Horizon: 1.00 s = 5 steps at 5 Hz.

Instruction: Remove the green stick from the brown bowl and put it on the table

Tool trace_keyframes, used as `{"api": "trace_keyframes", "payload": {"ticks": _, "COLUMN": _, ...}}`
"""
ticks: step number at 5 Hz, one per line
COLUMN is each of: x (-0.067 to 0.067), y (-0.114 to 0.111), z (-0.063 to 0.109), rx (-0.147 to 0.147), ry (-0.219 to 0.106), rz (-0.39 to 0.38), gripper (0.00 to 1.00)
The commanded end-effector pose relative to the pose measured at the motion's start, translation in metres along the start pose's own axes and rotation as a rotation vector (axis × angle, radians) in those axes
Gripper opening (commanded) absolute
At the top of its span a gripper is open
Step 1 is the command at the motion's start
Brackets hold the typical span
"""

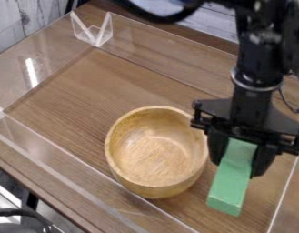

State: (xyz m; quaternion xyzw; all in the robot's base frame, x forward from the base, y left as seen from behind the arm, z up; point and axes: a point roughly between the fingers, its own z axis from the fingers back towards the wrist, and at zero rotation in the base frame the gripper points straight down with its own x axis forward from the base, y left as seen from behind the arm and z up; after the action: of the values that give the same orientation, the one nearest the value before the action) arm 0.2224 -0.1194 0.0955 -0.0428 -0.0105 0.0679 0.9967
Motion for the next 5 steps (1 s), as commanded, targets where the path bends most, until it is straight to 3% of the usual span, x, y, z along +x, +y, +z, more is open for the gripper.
{"api": "trace_keyframes", "payload": {"ticks": 1, "x": 0.001, "y": 0.008, "z": -0.004, "rx": -0.027, "ry": -0.01, "rz": -0.042, "gripper": 0.0}}
{"api": "trace_keyframes", "payload": {"ticks": 2, "x": -0.003, "y": 0.015, "z": -0.01, "rx": -0.04, "ry": 0.005, "rz": -0.091, "gripper": 1.0}}
{"api": "trace_keyframes", "payload": {"ticks": 4, "x": -0.004, "y": 0.028, "z": 0.012, "rx": -0.061, "ry": -0.012, "rz": -0.122, "gripper": 1.0}}
{"api": "trace_keyframes", "payload": {"ticks": 5, "x": -0.003, "y": 0.03, "z": 0.009, "rx": -0.063, "ry": -0.013, "rz": -0.133, "gripper": 1.0}}
